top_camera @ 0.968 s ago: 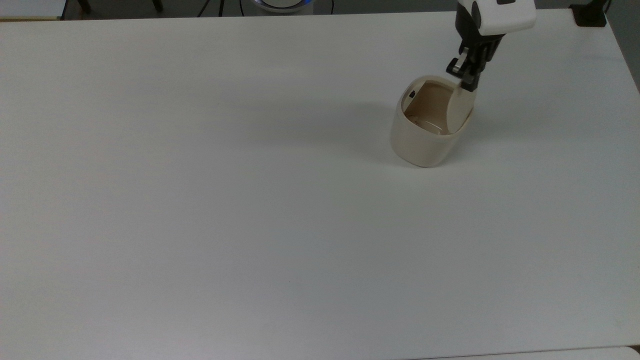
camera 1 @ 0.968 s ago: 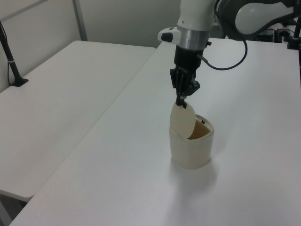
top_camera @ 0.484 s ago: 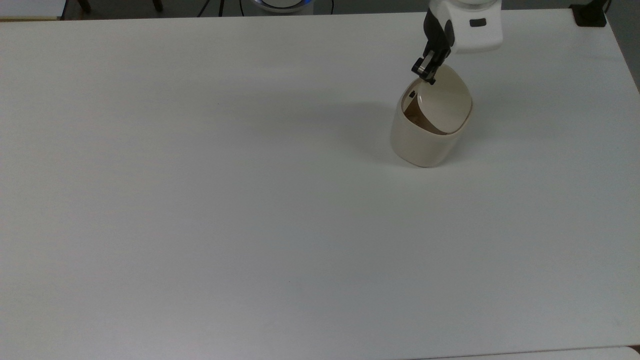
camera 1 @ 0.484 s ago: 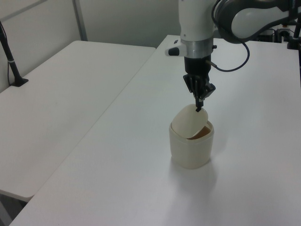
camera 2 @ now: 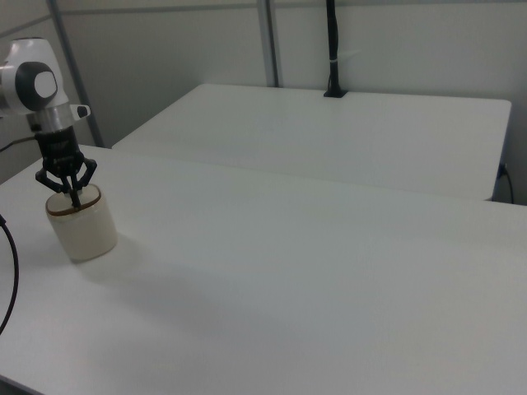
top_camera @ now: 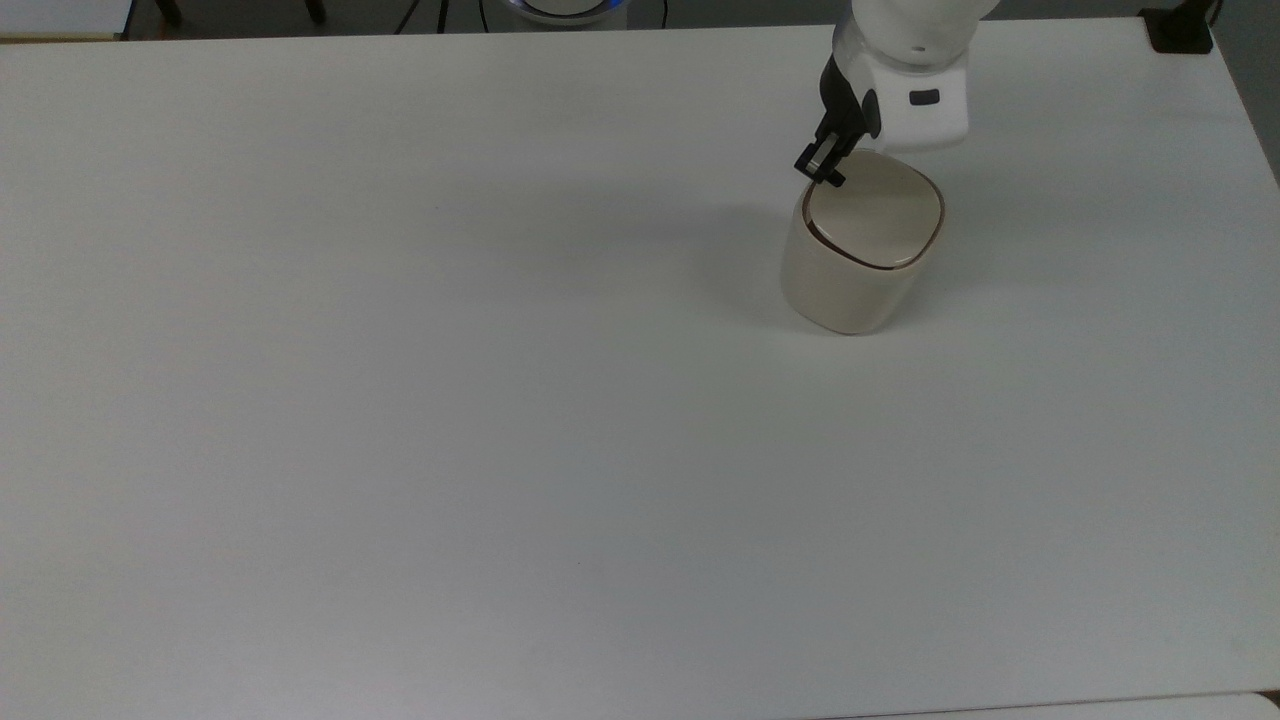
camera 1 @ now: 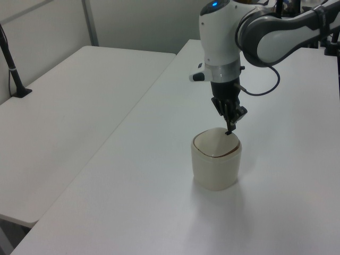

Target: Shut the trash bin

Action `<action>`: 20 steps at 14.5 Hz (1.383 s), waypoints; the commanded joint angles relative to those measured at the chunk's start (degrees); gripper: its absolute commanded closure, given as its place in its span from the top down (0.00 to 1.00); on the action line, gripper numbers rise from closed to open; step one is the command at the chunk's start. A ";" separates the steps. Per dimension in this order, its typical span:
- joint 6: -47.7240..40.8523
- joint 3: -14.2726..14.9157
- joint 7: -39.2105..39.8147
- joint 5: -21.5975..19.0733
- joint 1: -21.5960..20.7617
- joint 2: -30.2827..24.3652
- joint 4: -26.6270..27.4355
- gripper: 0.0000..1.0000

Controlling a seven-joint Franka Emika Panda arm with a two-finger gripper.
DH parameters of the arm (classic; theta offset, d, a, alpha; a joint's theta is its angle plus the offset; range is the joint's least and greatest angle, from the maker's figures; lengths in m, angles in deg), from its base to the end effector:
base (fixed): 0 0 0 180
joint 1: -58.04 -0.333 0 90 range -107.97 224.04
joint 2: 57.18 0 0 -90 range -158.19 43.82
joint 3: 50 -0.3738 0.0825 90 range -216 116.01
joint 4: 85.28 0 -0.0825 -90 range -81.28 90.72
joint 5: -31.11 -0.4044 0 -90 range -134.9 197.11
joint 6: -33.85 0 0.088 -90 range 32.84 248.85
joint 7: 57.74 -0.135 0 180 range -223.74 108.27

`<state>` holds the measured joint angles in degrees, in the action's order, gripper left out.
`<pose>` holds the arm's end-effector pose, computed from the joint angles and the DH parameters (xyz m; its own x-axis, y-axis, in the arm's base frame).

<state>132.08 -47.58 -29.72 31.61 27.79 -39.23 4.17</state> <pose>0.5911 0.3145 0.4739 0.5490 0.8221 -0.1505 0.8256 -0.5615 -0.0559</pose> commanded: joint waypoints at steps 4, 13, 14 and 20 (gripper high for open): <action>4.25 0.22 0.46 0.91 -0.95 1.82 2.05 0.00; 3.99 0.22 -8.04 0.64 1.85 -3.70 1.52 0.08; 3.99 0.22 -11.64 0.91 3.34 -4.58 1.52 0.13; -2.59 0.31 -19.31 1.17 17.22 -11.08 1.78 1.00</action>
<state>133.20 -46.90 -45.24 32.18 38.54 -45.52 3.77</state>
